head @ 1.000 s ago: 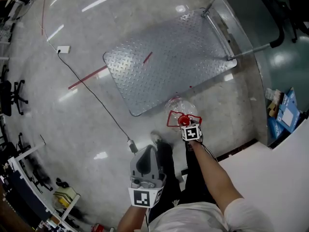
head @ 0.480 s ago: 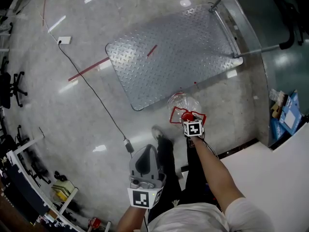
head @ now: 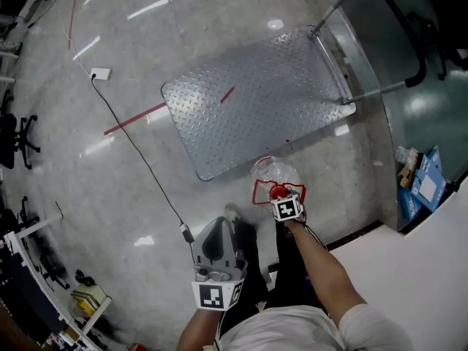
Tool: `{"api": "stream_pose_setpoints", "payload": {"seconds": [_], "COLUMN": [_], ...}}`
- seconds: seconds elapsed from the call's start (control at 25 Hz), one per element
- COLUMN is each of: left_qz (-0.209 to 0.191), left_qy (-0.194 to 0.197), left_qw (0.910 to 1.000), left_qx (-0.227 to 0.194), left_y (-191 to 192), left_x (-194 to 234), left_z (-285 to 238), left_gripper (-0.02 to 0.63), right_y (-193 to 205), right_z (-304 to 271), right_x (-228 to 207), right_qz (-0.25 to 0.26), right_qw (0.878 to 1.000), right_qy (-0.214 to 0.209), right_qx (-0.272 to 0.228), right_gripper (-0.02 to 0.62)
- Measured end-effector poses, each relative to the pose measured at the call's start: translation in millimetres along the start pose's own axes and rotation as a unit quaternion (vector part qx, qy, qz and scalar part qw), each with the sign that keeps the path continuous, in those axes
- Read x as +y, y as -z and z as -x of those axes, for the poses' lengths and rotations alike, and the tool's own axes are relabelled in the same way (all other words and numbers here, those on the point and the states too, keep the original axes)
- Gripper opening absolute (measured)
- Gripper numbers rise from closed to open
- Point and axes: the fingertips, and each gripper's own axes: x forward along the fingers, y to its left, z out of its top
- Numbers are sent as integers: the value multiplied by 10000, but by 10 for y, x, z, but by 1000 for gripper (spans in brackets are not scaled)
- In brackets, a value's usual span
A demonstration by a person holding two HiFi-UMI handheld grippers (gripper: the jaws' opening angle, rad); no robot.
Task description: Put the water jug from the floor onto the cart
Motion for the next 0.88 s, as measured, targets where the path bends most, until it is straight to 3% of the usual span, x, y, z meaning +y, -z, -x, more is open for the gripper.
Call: {"api": "stream_pose_setpoints", "payload": {"seconds": [0.4, 0.64, 0.88], "left_qz": [-35, -116, -60], "left_qy": [599, 751, 722], "left_qw": [9973, 9941, 9923], "left_qx": [-421, -776, -1006], "left_y": [-721, -1164, -1357], "left_x": [-21, -21, -58], "left_z": [153, 66, -340], "left_gripper": [3, 3, 3], "right_y": [-326, -814, -1490], "right_z": [1386, 1929, 2068], "right_x": [151, 111, -142], "right_qz": [-61, 89, 255], "right_qw": [9999, 9993, 9982], "right_qy": [-130, 1, 15], "right_qx": [-43, -363, -541], "right_gripper": [279, 279, 279]}}
